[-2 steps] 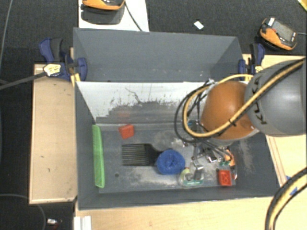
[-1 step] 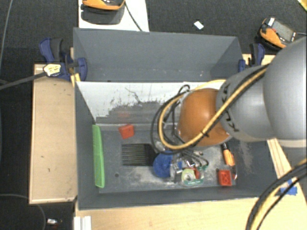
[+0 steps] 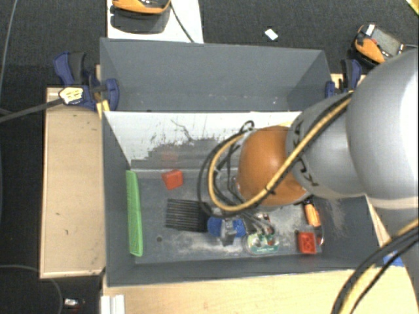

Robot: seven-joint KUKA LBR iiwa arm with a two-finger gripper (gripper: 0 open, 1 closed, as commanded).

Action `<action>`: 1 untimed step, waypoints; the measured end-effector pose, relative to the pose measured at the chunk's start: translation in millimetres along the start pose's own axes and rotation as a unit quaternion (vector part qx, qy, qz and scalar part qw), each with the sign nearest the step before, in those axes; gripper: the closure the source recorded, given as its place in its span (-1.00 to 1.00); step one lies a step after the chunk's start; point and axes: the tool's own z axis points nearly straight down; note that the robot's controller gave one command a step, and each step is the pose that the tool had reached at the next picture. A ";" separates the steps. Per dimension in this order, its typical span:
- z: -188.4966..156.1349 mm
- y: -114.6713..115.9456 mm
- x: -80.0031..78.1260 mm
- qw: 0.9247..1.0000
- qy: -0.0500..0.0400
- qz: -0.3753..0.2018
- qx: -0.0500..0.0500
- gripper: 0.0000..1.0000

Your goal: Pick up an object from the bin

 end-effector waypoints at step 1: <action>0.0 0.0 0.0 1.000 0.000 0.000 0.000 1.00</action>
Offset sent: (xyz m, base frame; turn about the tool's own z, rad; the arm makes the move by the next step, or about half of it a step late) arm 0.0000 -0.0001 0.0345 -0.0004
